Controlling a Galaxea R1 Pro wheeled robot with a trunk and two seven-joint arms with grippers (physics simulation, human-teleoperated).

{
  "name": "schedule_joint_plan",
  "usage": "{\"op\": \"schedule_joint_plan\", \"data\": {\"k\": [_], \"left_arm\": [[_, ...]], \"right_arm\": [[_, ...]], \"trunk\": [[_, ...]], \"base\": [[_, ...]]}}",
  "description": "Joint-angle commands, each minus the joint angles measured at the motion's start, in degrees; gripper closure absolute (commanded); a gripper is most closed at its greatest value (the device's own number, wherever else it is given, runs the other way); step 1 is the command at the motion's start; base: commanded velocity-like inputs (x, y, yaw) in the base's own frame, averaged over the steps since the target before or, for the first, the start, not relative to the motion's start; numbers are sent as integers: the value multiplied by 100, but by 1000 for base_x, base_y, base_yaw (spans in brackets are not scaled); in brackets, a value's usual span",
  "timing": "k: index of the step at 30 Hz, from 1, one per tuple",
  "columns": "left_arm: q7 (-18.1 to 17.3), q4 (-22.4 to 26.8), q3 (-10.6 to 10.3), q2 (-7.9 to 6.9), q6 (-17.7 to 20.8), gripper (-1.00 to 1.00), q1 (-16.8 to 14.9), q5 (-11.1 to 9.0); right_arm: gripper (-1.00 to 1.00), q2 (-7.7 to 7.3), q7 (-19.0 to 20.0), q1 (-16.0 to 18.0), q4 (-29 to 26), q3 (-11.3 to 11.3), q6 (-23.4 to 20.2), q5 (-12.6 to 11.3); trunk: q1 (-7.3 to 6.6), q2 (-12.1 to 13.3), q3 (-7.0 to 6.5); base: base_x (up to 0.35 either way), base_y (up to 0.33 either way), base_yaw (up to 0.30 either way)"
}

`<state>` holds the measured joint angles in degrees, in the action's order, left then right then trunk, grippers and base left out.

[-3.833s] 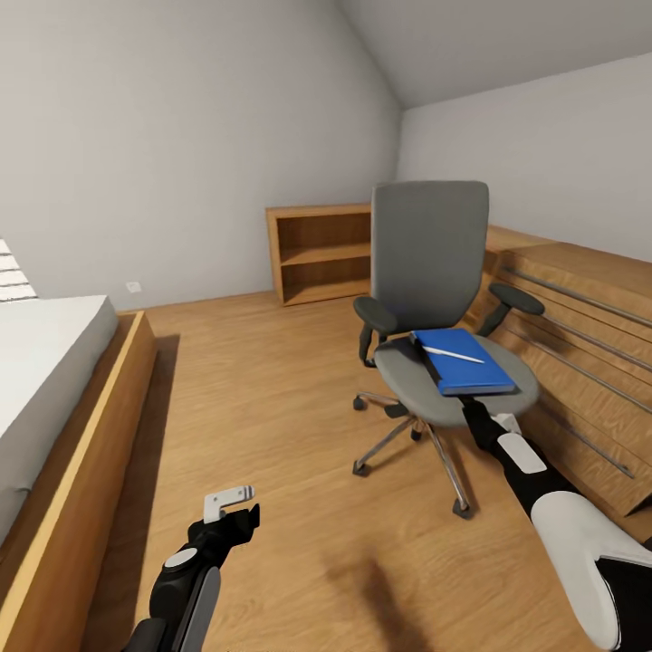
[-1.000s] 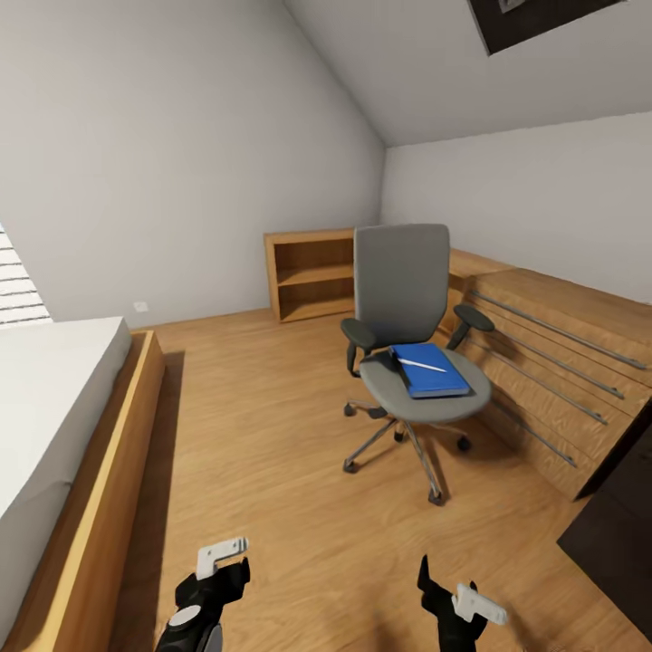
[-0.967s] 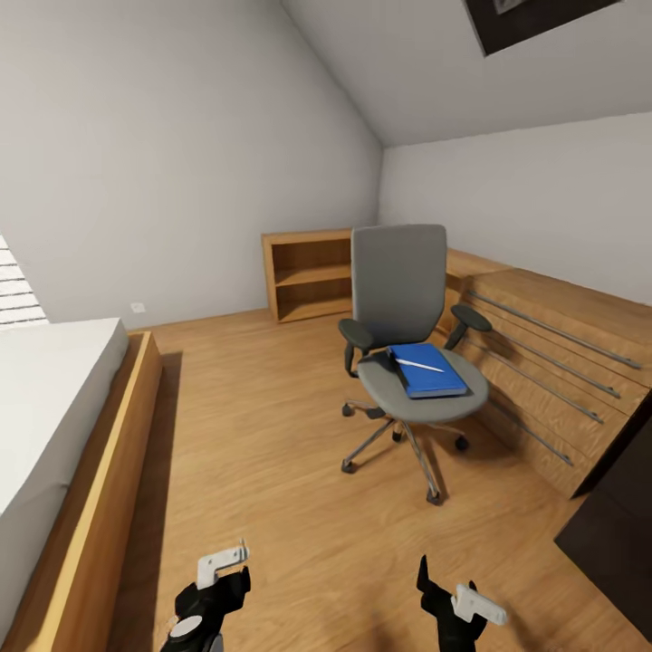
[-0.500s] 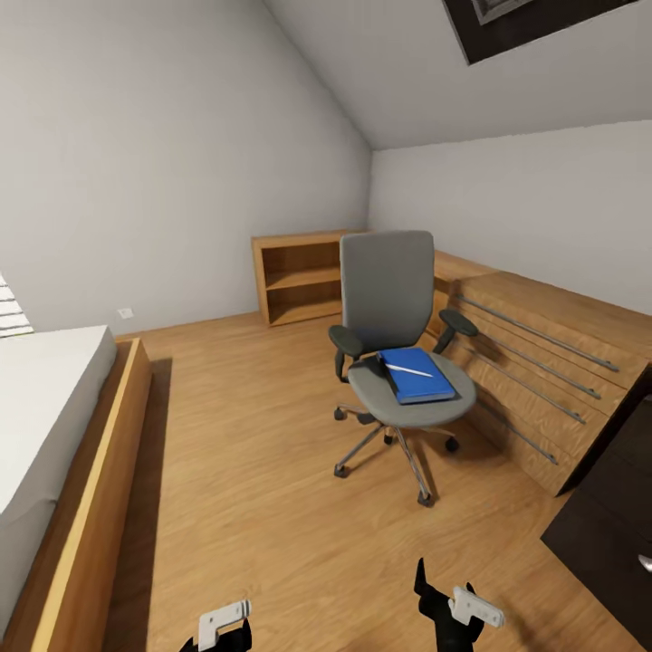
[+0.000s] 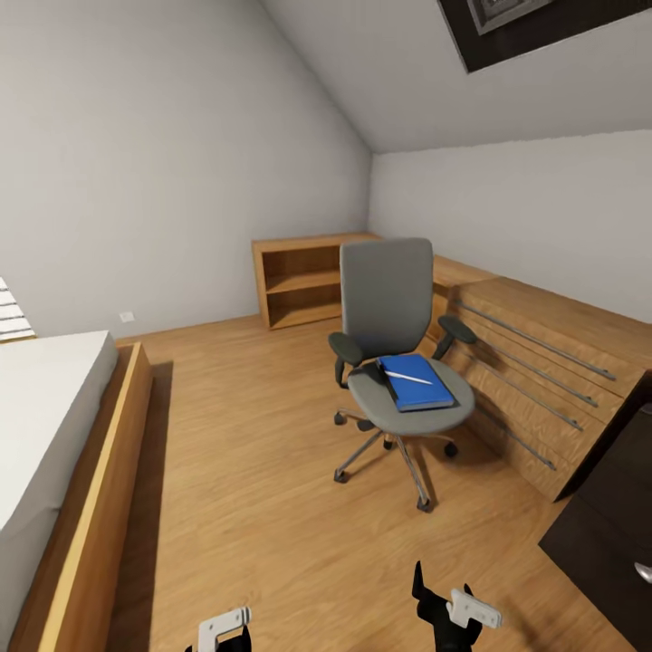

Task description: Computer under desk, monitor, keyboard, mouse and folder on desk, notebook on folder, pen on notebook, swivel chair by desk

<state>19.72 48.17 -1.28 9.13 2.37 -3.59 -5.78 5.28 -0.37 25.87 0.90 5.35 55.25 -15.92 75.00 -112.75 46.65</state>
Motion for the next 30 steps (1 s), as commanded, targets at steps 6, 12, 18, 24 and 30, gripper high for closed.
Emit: {"op": "schedule_joint_plan", "data": {"k": [6,12,18,24,30], "left_arm": [[32,-22,-13,2,18,-100,-1,-65],[19,-35,-5,-4,26,-100,-1,-81],[-5,-188,11,-13,31,-100,-1,-96],[-11,-268,13,-11,28,-100,-1,-106],[-17,-283,13,-9,27,-100,-1,-101]], "right_arm": [[-100,4,-5,-12,8,45,21,36],[-100,-14,1,-14,7,45,18,36],[-100,-9,2,-12,7,45,13,36],[-100,-10,6,-13,7,45,12,36],[-100,-10,10,-13,7,45,12,36]], "trunk": [[-133,240,-103],[-265,480,-211],[-397,721,-319],[-529,962,-426],[-660,1202,-534]], "base": [[0,0,-8],[6,29,-171],[88,203,-252],[85,193,-271],[-13,48,-291]]}}
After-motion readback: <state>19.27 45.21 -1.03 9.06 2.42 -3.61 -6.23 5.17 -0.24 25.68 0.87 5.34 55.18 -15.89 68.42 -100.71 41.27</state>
